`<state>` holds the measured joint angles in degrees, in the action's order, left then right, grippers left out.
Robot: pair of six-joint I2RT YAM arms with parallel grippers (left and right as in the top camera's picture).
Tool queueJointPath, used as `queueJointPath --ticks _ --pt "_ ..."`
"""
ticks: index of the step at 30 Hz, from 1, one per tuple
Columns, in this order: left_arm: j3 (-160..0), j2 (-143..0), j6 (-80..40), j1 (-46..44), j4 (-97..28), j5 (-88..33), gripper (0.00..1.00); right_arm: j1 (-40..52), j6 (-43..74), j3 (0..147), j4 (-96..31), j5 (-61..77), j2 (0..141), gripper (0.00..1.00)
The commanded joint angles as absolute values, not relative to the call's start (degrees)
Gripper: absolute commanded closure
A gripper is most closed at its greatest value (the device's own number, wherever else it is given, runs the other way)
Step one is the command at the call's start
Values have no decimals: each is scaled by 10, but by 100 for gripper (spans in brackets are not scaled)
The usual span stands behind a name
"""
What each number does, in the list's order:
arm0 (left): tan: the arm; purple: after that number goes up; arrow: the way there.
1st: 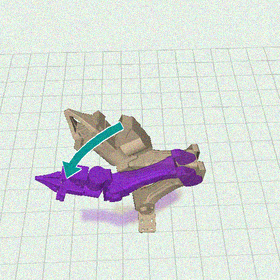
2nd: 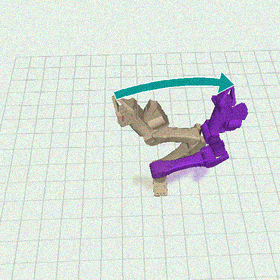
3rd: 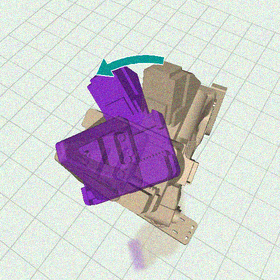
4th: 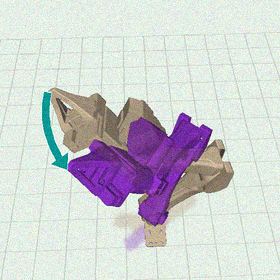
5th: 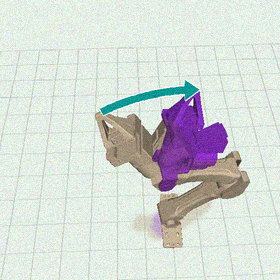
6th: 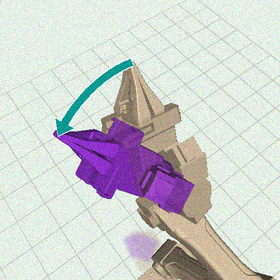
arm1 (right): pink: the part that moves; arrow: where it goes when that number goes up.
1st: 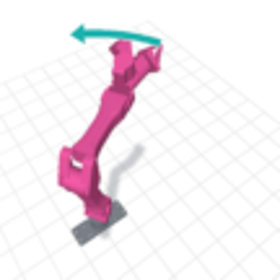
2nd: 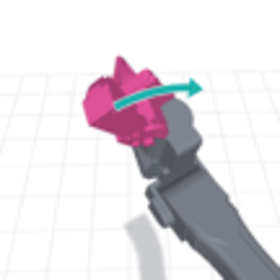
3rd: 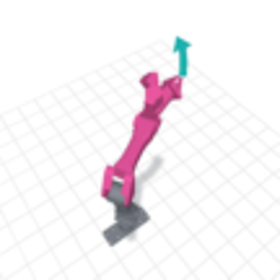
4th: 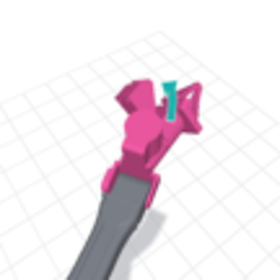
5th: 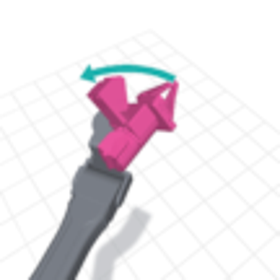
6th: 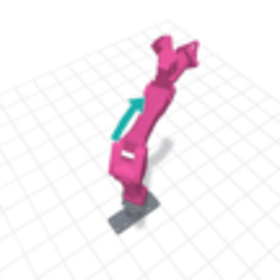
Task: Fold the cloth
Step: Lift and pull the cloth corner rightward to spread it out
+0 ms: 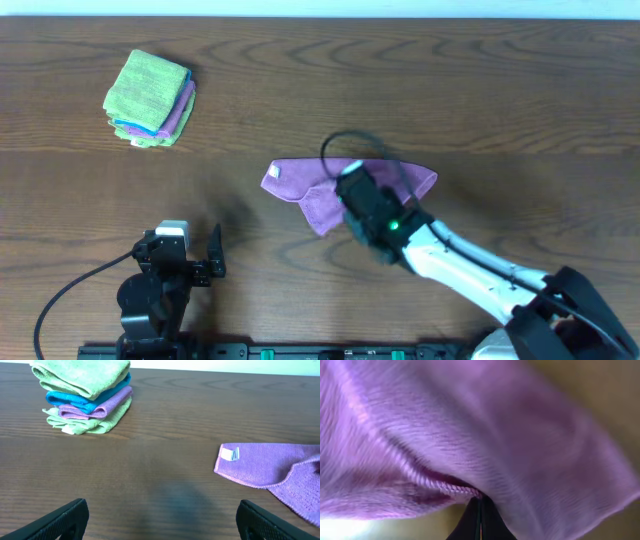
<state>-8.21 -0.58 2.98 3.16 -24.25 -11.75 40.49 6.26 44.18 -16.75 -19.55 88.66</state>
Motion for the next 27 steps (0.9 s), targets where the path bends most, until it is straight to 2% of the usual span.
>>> queueJointPath --ticks 1,10,13,14,15,16,20,27 --pt "-71 -3 28 30 -247 -116 5 354 59 464 -133 -231 891 99" --pt "-71 -3 28 30 -247 -116 5 209 36 469 52 -185 892 99" --pt "-71 -3 28 30 -247 -116 5 151 90 471 143 -202 893 99" --pt "-71 -3 28 30 -247 -116 4 133 126 474 158 -201 893 87" --pt "-71 -3 28 30 -247 -116 5 115 171 477 168 -199 893 56" --pt "-71 -3 28 30 -247 -116 5 99 206 480 170 -191 893 2" --pt "-71 -3 28 30 -247 -116 5 73 222 486 154 -149 893 1" --pt "-71 -3 28 30 -247 -116 5 86 194 491 39 -105 893 1"
